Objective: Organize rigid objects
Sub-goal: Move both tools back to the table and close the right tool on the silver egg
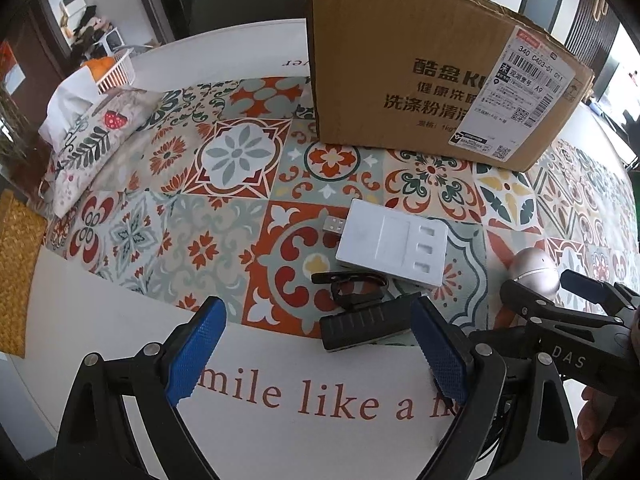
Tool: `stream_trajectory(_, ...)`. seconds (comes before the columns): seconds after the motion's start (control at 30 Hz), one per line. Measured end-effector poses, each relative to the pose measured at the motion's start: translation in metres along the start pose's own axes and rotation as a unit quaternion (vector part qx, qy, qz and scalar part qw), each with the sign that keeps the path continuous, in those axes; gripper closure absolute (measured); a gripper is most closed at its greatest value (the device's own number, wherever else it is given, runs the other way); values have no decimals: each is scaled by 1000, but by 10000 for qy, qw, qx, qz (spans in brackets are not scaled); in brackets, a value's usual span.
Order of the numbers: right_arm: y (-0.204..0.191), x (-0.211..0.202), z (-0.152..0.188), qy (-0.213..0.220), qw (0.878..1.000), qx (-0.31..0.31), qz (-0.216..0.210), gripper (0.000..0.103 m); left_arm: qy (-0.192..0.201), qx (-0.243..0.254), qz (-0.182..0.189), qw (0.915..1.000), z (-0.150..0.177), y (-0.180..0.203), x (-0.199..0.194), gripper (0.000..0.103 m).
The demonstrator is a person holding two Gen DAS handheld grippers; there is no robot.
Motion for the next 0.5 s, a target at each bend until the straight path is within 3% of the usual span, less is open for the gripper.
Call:
stream_trajectory(0.2,-1,3,-1,47,9999,66,-65,14,42,-35,105,9999,1,2,0,9)
stream_trajectory(0.5,0,4,0,186,9998,21,14,23,-9,-77,165,9998,7,2,-1,9)
Point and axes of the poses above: each gripper's, at about its wrist camera, not at the fingertips, and x roughly the way its jaws point, y to its right, z to its underside, the point moved 8 cm from there along x, roughly the way its jaws point, and after that the axes turned 4 degrees about -z, right-handed, at the moved point
